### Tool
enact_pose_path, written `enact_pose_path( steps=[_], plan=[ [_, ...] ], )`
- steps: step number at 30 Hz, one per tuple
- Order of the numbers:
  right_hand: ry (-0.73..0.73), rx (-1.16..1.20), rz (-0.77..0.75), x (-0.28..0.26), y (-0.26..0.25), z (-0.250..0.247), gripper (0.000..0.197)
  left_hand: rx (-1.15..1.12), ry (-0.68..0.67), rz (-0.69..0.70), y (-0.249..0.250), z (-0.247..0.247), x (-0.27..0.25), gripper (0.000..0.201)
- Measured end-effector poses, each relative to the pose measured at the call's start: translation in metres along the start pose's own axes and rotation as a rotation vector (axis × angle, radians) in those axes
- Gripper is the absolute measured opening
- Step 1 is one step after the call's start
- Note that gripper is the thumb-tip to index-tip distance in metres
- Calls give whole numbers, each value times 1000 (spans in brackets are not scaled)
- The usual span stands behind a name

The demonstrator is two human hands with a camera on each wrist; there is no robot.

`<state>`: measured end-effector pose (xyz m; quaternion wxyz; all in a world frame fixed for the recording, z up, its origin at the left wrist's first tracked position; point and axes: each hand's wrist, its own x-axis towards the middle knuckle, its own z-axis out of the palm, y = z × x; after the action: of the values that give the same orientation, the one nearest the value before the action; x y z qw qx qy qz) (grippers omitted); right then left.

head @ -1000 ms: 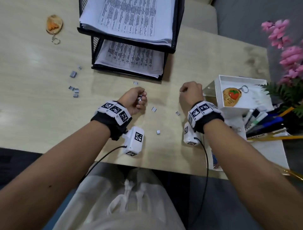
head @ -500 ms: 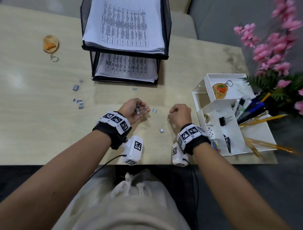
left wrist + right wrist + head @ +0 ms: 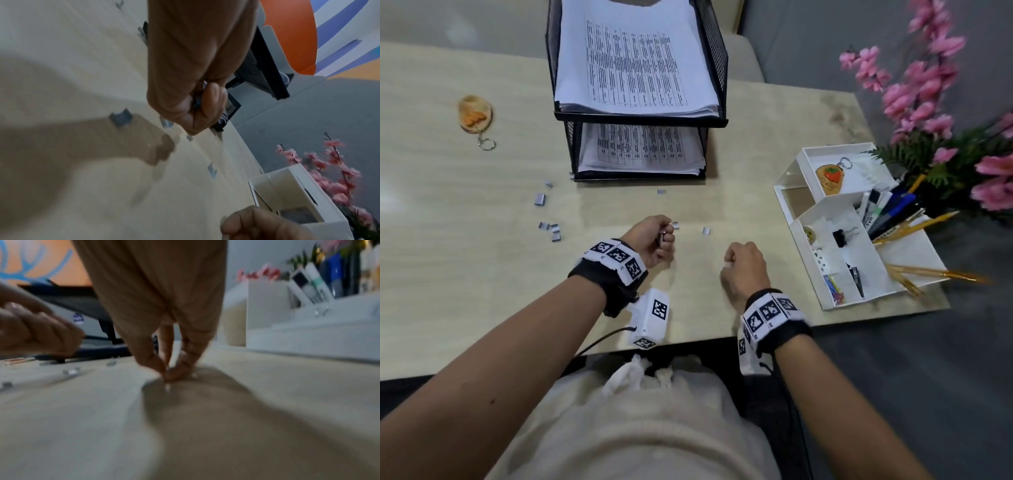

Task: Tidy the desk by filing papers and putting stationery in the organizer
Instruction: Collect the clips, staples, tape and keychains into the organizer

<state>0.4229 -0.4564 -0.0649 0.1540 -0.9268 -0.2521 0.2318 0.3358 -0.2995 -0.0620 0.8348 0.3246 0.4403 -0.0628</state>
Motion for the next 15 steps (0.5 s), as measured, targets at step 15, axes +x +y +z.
enact_pose_path(
  steps=[15],
  plan=[
    [109, -95, -200, 41, -56, 26, 30, -91, 136, 123, 29, -72, -30, 34]
  ],
)
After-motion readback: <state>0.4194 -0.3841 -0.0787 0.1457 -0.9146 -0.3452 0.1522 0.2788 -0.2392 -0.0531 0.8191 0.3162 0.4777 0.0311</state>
